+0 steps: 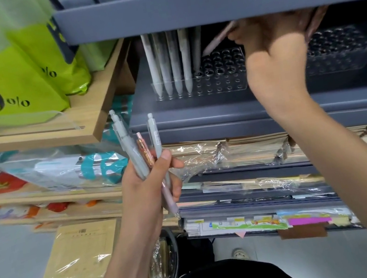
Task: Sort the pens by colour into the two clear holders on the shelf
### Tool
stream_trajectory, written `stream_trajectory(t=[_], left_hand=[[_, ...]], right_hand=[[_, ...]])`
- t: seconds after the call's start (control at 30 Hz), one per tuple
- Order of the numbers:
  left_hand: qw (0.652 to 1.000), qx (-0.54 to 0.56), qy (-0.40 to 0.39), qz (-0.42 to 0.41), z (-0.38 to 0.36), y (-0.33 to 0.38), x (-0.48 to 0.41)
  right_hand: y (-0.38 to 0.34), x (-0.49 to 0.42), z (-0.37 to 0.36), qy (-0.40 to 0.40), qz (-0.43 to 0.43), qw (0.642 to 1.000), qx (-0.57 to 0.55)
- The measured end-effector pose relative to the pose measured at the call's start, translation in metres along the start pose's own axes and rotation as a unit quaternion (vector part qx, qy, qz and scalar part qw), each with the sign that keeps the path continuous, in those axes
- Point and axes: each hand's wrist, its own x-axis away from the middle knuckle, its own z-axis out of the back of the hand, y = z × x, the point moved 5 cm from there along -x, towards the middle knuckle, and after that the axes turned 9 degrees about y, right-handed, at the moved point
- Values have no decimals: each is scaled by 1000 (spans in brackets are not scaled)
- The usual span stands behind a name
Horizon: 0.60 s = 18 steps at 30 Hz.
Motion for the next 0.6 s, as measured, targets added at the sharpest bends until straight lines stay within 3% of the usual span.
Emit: stream_trajectory(t=[0.13,0.3,0.6], left_hand=[[1000,0,-21,7,-14,-7,0],[998,-7,-57,27,-52,-21,1],[993,-19,-113,26,-131,-42,12]], right_hand=[[1,12,44,123,88,988,-38],[21,11,103,184,157,969,-41],[66,-30,163,210,114,971,20]])
